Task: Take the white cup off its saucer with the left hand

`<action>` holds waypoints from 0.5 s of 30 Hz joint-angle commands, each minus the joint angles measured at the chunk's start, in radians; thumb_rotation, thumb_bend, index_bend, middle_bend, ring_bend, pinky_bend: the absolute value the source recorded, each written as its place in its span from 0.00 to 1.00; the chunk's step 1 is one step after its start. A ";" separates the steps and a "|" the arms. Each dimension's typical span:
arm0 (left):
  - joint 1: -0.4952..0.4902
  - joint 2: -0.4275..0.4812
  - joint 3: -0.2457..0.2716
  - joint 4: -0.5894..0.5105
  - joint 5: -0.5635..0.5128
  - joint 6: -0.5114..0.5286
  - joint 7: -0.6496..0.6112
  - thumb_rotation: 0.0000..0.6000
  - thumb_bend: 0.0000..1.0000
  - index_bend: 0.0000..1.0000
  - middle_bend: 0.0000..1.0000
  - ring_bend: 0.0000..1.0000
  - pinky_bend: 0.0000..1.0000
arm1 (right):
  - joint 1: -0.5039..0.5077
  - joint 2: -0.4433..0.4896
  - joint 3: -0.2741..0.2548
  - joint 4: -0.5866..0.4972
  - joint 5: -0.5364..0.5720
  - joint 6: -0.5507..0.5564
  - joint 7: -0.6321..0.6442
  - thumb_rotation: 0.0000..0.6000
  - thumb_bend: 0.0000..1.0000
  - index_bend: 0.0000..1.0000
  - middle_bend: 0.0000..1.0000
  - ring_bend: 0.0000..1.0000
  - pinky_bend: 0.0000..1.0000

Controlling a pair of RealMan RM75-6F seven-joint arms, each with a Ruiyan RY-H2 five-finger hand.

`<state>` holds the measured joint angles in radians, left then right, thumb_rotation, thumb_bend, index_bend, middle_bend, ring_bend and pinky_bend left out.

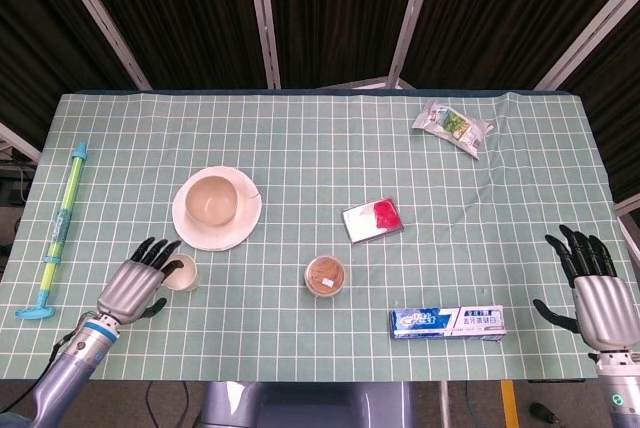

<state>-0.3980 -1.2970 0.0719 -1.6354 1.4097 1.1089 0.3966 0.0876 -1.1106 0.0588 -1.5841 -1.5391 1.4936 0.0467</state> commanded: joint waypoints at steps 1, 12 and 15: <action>0.017 0.026 -0.001 -0.035 0.034 0.049 -0.022 1.00 0.34 0.20 0.00 0.00 0.00 | 0.000 0.000 0.000 0.001 -0.001 0.000 0.000 1.00 0.09 0.10 0.00 0.00 0.00; 0.177 0.084 -0.011 -0.059 0.169 0.397 -0.139 1.00 0.33 0.09 0.00 0.00 0.00 | 0.005 -0.004 -0.001 0.014 0.001 -0.010 -0.001 1.00 0.09 0.10 0.00 0.00 0.00; 0.227 0.064 -0.025 -0.004 0.163 0.477 -0.146 1.00 0.31 0.01 0.00 0.00 0.00 | 0.009 -0.007 -0.004 0.020 -0.002 -0.017 -0.010 1.00 0.09 0.10 0.00 0.00 0.00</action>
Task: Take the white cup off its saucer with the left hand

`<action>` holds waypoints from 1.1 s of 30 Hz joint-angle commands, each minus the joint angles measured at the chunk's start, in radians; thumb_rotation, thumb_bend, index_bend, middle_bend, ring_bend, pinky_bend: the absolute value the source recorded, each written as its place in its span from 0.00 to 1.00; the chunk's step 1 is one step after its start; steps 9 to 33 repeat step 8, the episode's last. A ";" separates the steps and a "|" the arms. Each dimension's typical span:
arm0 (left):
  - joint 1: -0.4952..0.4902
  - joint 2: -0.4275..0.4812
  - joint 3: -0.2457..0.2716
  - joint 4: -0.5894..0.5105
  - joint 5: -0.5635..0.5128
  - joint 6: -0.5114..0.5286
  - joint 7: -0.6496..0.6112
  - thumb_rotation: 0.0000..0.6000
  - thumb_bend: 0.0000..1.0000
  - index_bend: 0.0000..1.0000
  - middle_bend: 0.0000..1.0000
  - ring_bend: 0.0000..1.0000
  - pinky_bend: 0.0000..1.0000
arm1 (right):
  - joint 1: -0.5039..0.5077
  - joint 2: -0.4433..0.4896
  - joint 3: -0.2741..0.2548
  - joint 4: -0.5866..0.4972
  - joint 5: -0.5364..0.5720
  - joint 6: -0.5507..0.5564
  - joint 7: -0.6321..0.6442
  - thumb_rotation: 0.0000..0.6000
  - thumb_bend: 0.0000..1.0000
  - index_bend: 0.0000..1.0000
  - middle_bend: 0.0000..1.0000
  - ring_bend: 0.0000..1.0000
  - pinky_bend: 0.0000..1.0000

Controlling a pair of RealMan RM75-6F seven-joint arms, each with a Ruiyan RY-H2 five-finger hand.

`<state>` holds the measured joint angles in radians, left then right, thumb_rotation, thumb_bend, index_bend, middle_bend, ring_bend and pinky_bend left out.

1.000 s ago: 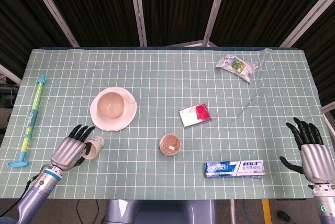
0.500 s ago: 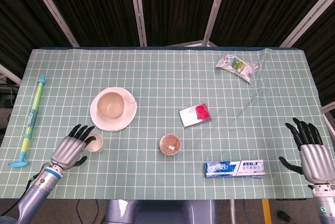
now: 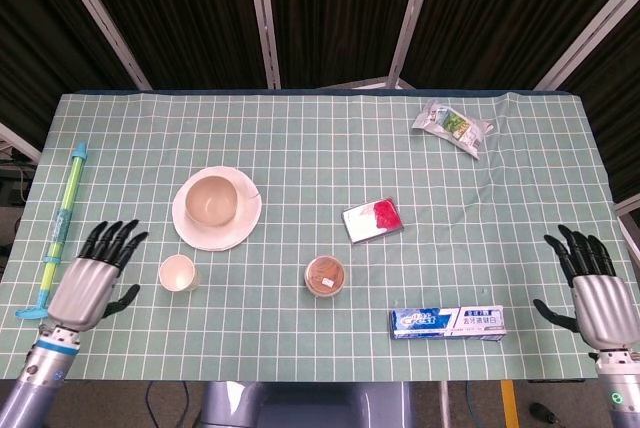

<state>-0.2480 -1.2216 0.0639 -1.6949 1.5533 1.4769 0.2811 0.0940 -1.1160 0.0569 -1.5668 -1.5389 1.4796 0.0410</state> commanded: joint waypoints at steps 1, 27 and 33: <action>0.090 -0.018 -0.022 0.073 0.013 0.128 -0.034 1.00 0.30 0.00 0.00 0.00 0.00 | 0.003 -0.003 -0.003 0.004 -0.005 -0.005 -0.008 1.00 0.09 0.10 0.00 0.00 0.00; 0.147 -0.031 -0.044 0.171 -0.028 0.175 -0.101 1.00 0.26 0.00 0.00 0.00 0.00 | 0.006 -0.006 -0.011 0.002 -0.009 -0.013 -0.031 1.00 0.09 0.09 0.00 0.00 0.00; 0.147 -0.031 -0.044 0.171 -0.028 0.175 -0.101 1.00 0.26 0.00 0.00 0.00 0.00 | 0.006 -0.006 -0.011 0.002 -0.009 -0.013 -0.031 1.00 0.09 0.09 0.00 0.00 0.00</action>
